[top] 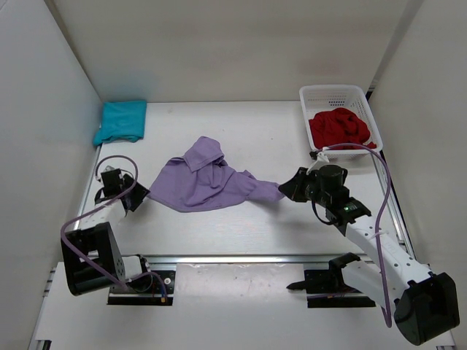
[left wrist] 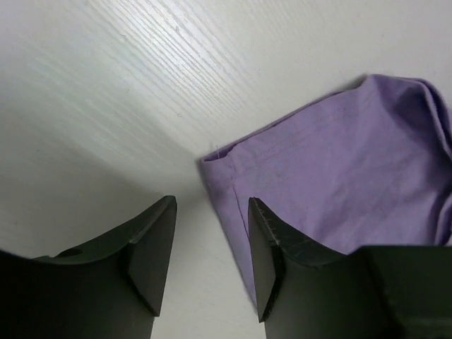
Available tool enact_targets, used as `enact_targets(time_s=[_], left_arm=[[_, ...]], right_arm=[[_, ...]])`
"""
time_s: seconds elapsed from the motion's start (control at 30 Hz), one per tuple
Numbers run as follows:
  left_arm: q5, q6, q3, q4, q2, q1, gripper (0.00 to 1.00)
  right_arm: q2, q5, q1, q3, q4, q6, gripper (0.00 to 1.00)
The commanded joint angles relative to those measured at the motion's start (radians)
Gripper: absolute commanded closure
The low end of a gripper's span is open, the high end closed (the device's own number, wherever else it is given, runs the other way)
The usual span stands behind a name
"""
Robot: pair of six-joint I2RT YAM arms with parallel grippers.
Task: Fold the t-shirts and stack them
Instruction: Flatten out the tshirt
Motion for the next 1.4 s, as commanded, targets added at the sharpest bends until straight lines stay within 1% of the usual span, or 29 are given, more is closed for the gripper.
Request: enact_targets(time_s=[0.0,0.13,0.2,0.27,0.37,0.43,0.47,0.53,0.6,0.63,0.67,0.73,0.8,0.83,0.87,0.9,0.93,0.97,1.0,1.03,1.07,1.1,1.13,1.17,1.2,1.23,1.3,1.33,1.37], left_arm=[[-0.048,-0.022,0.009,0.062,0.058,-0.036,0.45],[-0.063,-0.044,0.032,0.107,0.14,-0.071,0.49],[-0.054,-0.05,0.039,0.13,0.169,-0.073,0.53],[-0.067,-0.055,0.035,0.137,0.187,-0.09,0.54],[-0.067,-0.059,0.03,0.19,0.215,-0.09,0.64],[-0.051,-0.078,0.047,0.203,0.238,-0.084,0.83],[-0.052,-0.082,0.05,0.202,0.252,-0.074,0.87],[-0.038,-0.081,0.076,0.194,0.258,-0.082,1.0],[-0.04,-0.075,0.087,0.179,0.238,-0.09,1.0],[-0.008,-0.069,0.093,0.182,0.203,-0.094,1.0],[-0.009,-0.067,0.095,0.174,0.157,-0.106,1.0],[0.017,-0.029,0.157,0.121,0.082,-0.16,1.0],[0.04,0.006,0.251,0.031,0.007,-0.21,1.0],[0.051,0.036,0.325,-0.017,-0.018,-0.25,1.0],[0.051,0.054,0.401,-0.077,-0.059,-0.258,1.0],[0.043,0.071,0.441,-0.099,-0.097,-0.312,1.0],[0.041,0.088,0.528,-0.144,-0.13,-0.332,1.0],[0.061,0.085,0.606,-0.171,-0.144,-0.334,1.0],[0.093,0.074,0.687,-0.168,-0.17,-0.318,1.0],[0.113,0.06,0.725,-0.189,-0.175,-0.289,1.0],[0.164,0.033,0.805,-0.192,-0.193,-0.224,1.0],[0.234,0.013,0.837,-0.185,-0.205,-0.19,1.0],[0.279,-0.033,0.892,-0.173,-0.216,-0.107,1.0],[0.341,-0.059,0.941,-0.171,-0.214,-0.062,1.0],[0.338,-0.059,1.011,-0.195,-0.21,-0.065,1.0],[0.339,-0.05,1.044,-0.218,-0.21,-0.07,1.0],[0.356,-0.065,1.099,-0.223,-0.201,-0.071,1.0],[0.356,-0.075,1.108,-0.214,-0.192,-0.062,1.0],[0.341,-0.069,1.118,-0.234,-0.185,-0.048,1.0]], right_arm=[[0.0,-0.014,0.01,0.003,0.058,0.011,1.0],[-0.006,-0.017,0.006,-0.001,0.055,0.003,1.0],[-0.009,-0.017,0.009,0.003,0.063,0.009,1.0],[-0.011,-0.017,0.004,0.006,0.069,0.017,1.0],[-0.011,-0.013,0.027,0.005,0.075,0.021,1.0],[-0.008,-0.008,0.029,0.009,0.075,0.015,1.0],[-0.008,-0.004,0.03,0.003,0.075,0.014,1.0],[0.006,0.001,0.038,0.014,0.068,0.02,1.0],[0.003,0.015,0.033,0.028,0.061,0.017,1.0],[0.014,0.022,0.03,0.037,0.048,0.009,1.0],[0.012,0.036,0.033,0.067,0.022,0.008,1.0],[0.025,0.079,0.042,0.122,-0.036,-0.014,1.0],[0.023,0.172,0.052,0.201,-0.116,-0.038,1.0],[0.02,0.244,0.07,0.263,-0.17,-0.064,1.0],[0.014,0.262,0.091,0.332,-0.21,-0.089,1.0],[0.008,0.361,0.095,0.412,-0.256,-0.101,1.0],[0.003,0.447,0.113,0.451,-0.32,-0.121,1.0],[0.009,0.488,0.136,0.547,-0.352,-0.148,1.0],[0.009,0.574,0.148,0.662,-0.406,-0.181,1.0],[0.032,0.654,0.177,0.72,-0.466,-0.199,1.0],[0.052,0.717,0.203,0.846,-0.521,-0.222,1.0],[0.066,0.74,0.217,0.964,-0.541,-0.26,1.0],[0.095,0.769,0.246,1.023,-0.566,-0.276,1.0],[0.133,0.78,0.281,1.133,-0.602,-0.306,1.0],[0.19,0.814,0.326,1.252,-0.624,-0.333,1.0],[0.214,0.855,0.352,1.309,-0.662,-0.348,1.0],[0.326,0.912,0.479,1.545,-0.713,-0.402,1.0],[0.369,0.976,0.569,1.612,-0.707,-0.453,1.0],[0.38,1.059,0.605,1.633,-0.659,-0.481,1.0]])
